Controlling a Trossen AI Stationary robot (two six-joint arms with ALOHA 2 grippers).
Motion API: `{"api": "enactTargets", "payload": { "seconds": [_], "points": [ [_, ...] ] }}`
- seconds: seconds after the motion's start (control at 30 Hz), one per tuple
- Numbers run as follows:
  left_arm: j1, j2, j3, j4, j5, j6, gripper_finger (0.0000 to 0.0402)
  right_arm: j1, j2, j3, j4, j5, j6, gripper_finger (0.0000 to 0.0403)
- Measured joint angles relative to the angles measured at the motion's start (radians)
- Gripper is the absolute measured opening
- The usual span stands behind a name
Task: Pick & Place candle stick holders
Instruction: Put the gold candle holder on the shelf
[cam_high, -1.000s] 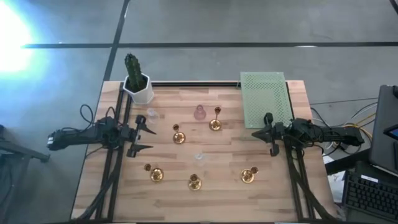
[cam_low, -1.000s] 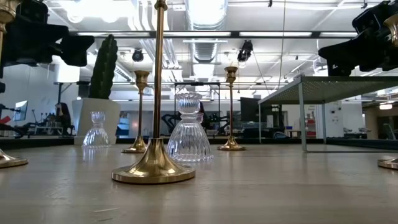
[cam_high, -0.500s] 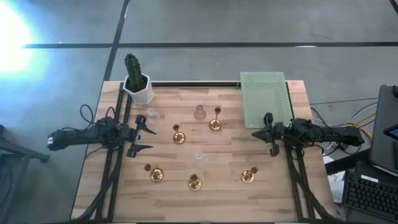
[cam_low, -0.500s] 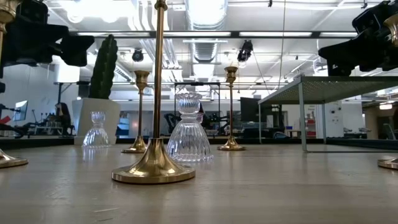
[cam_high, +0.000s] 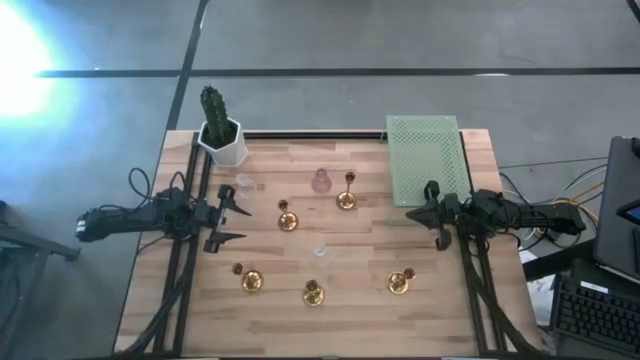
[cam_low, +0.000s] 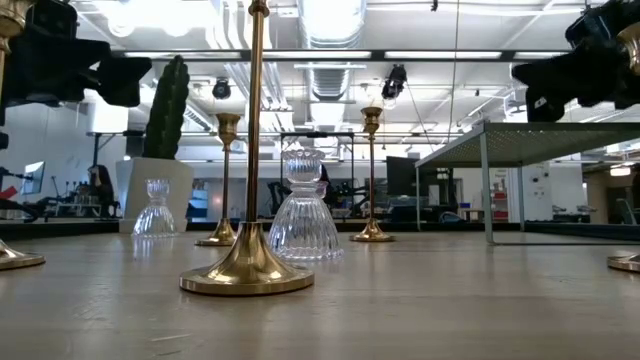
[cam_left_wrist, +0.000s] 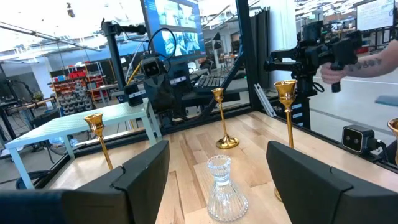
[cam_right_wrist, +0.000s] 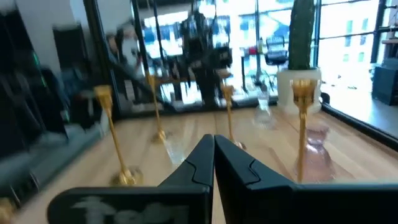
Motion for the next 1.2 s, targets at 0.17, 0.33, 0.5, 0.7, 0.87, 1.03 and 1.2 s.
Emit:
{"api": "enactTargets", "payload": {
  "seconds": [0.17, 0.33, 0.5, 0.7, 0.87, 1.03, 1.2],
  "points": [
    [0.000, 0.000, 0.000, 0.000, 0.000, 0.000, 0.0273, 0.000, 0.000, 0.000, 0.243, -0.005, 0.005, 0.0009],
    [0.000, 0.000, 0.000, 0.000, 0.000, 0.000, 0.0273, 0.000, 0.018, 0.041, 0.353, -0.041, -0.064, 0.0009],
    [0.000, 0.000, 0.000, 0.000, 0.000, 0.000, 0.0273, 0.000, 0.144, 0.225, 0.297, -0.067, -0.147, 0.0009],
    [0.000, 0.000, 0.000, 0.000, 0.000, 0.000, 0.0273, 0.000, 0.445, 0.568, -0.006, -0.066, -0.159, 0.0008],
    [0.000, 0.000, 0.000, 0.000, 0.000, 0.000, 0.0273, 0.009, 0.721, 0.834, -0.395, -0.119, -0.099, 0.0008],
    [0.000, 0.000, 0.000, 0.000, 0.000, 0.000, 0.0273, 0.102, 0.910, 1.004, -0.590, -0.164, -0.050, 0.0008],
    [0.000, 0.000, 0.000, 0.000, 0.000, 0.000, 0.0273, 0.308, 0.986, 1.095, -0.688, -0.010, 0.048, 0.0008]
  ]
}}
